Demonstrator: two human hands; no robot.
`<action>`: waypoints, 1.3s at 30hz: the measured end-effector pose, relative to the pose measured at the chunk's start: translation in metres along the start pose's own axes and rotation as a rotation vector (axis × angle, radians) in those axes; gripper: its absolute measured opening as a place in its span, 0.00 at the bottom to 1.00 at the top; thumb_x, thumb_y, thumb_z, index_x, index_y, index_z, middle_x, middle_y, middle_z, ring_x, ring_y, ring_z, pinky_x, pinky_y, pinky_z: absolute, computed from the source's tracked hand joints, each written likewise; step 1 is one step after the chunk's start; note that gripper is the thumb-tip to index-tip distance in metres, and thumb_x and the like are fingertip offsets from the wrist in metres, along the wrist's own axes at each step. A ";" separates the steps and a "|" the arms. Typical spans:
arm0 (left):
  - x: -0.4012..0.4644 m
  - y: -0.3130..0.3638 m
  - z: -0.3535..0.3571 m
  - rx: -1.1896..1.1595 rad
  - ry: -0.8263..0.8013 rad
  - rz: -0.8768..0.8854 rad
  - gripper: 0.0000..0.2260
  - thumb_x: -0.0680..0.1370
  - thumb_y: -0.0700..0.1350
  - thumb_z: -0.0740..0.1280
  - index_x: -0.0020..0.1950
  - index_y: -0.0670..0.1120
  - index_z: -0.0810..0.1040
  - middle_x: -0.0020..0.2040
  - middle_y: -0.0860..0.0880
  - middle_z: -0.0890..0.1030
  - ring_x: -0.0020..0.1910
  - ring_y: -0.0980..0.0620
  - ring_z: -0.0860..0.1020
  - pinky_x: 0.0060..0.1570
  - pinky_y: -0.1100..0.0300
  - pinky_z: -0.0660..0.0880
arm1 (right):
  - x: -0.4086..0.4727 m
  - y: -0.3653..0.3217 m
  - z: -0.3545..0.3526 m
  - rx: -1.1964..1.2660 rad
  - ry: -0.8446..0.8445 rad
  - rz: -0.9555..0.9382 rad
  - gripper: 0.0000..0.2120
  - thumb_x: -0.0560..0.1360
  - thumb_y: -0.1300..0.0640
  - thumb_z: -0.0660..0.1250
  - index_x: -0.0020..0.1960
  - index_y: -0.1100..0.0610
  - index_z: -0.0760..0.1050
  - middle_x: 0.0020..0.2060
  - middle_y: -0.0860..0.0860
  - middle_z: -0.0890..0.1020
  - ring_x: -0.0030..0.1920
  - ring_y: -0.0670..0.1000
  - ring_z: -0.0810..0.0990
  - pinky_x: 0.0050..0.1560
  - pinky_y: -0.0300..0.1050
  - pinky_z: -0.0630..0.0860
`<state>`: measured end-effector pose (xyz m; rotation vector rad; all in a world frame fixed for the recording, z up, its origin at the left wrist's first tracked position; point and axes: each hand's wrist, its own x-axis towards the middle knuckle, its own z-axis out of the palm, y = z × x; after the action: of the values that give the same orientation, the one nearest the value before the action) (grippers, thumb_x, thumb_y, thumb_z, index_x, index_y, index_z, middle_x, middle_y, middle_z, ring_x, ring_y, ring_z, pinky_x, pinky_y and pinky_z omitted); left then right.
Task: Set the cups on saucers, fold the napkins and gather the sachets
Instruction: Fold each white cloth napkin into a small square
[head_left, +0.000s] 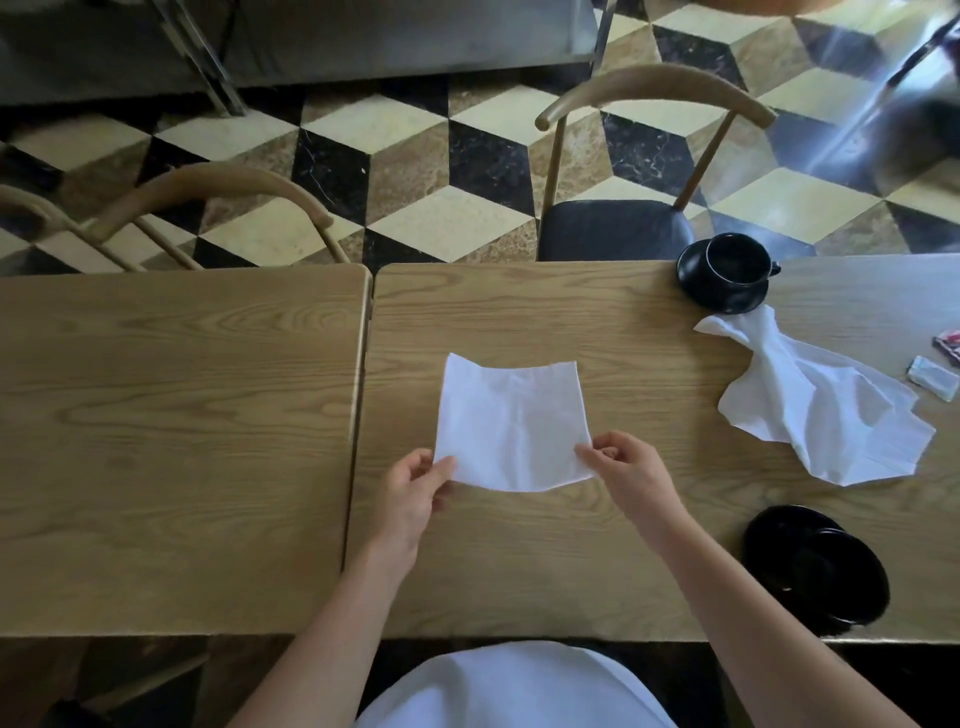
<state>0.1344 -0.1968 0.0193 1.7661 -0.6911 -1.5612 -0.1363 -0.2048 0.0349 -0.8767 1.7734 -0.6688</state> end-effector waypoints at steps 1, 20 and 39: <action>-0.013 -0.013 -0.007 0.022 -0.017 -0.021 0.06 0.73 0.51 0.74 0.41 0.51 0.82 0.38 0.51 0.83 0.35 0.57 0.79 0.33 0.64 0.72 | -0.014 0.011 -0.002 -0.016 -0.013 0.008 0.10 0.74 0.53 0.73 0.40 0.60 0.79 0.27 0.46 0.66 0.28 0.46 0.63 0.27 0.39 0.60; -0.028 -0.076 -0.020 0.016 0.018 -0.231 0.06 0.76 0.41 0.71 0.51 0.41 0.82 0.35 0.45 0.86 0.31 0.52 0.83 0.29 0.61 0.76 | -0.053 0.069 0.010 0.083 -0.096 0.352 0.08 0.75 0.62 0.65 0.53 0.56 0.78 0.30 0.53 0.82 0.26 0.48 0.78 0.27 0.41 0.72; 0.069 -0.012 0.026 0.229 0.023 -0.388 0.04 0.79 0.44 0.63 0.49 0.44 0.74 0.35 0.43 0.79 0.27 0.49 0.76 0.26 0.62 0.69 | 0.057 0.050 0.015 0.139 -0.105 0.578 0.07 0.73 0.59 0.62 0.44 0.61 0.78 0.31 0.55 0.85 0.31 0.53 0.81 0.27 0.38 0.73</action>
<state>0.1183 -0.2451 -0.0346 2.1863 -0.5561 -1.7640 -0.1477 -0.2225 -0.0394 -0.2697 1.7447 -0.3508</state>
